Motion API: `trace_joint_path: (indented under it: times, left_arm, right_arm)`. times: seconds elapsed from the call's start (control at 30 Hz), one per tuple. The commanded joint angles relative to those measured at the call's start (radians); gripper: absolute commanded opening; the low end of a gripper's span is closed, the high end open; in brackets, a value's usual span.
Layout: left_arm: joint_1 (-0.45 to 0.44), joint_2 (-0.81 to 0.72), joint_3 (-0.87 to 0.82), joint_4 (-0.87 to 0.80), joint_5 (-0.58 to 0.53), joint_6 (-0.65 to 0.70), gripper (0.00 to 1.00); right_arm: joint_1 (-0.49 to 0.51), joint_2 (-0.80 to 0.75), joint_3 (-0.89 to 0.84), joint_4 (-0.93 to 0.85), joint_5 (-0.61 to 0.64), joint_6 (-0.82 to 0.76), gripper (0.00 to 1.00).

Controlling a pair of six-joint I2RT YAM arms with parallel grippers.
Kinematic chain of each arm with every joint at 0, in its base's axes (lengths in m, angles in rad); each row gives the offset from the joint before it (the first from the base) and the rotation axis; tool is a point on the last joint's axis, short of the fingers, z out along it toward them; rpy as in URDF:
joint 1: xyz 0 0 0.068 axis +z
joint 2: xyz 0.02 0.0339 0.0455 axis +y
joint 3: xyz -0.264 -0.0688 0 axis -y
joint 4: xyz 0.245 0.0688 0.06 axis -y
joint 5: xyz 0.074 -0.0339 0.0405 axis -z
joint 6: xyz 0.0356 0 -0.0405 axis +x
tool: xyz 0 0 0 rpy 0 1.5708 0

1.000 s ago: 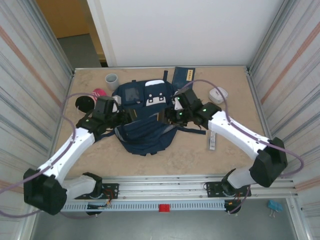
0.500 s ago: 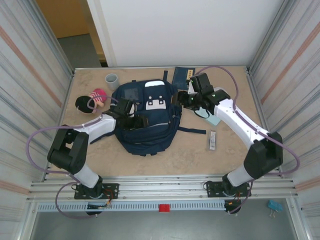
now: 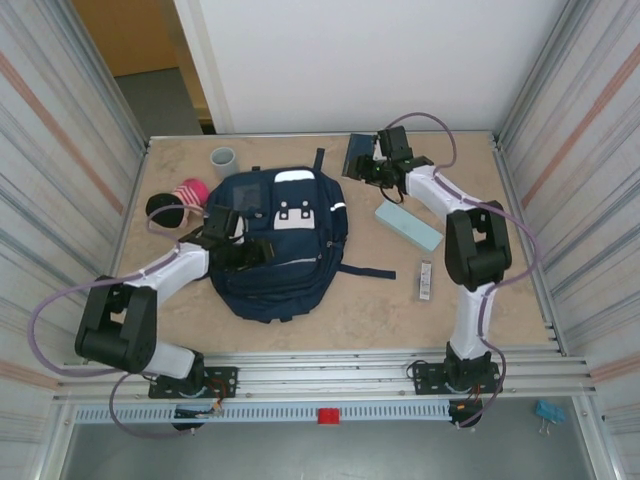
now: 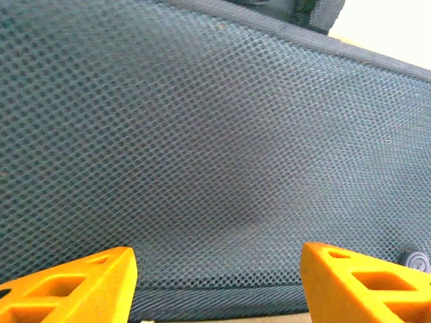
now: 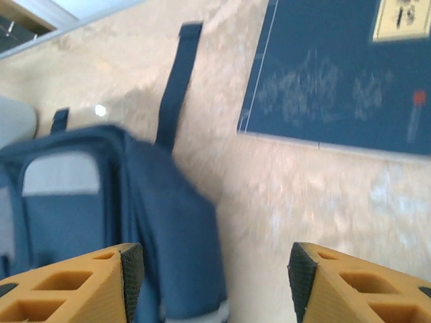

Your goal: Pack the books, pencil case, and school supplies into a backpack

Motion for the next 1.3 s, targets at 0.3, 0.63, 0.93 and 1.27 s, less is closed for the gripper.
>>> trace_joint_path:
  times: [0.3,0.63,0.93,1.27]
  left_arm:
    - [0.02,-0.079,0.057,-0.162,-0.039,-0.026,0.66]
    - [0.019,-0.107,0.142,-0.195,-0.071,-0.042,0.66]
    - [0.019,-0.115,0.182,-0.227,-0.09,-0.033,0.67]
    - [0.018,-0.149,0.197,-0.238,-0.098,-0.014,0.67]
  right_arm:
    - [-0.026,0.348,0.365,0.028,-0.035,-0.053,0.61]
    - [-0.04,0.484,0.469,-0.062,-0.066,-0.013,0.6]
    - [-0.057,0.388,0.269,-0.121,-0.066,0.048,0.58]
    - [-0.055,0.156,-0.111,-0.065,-0.092,0.096,0.57]
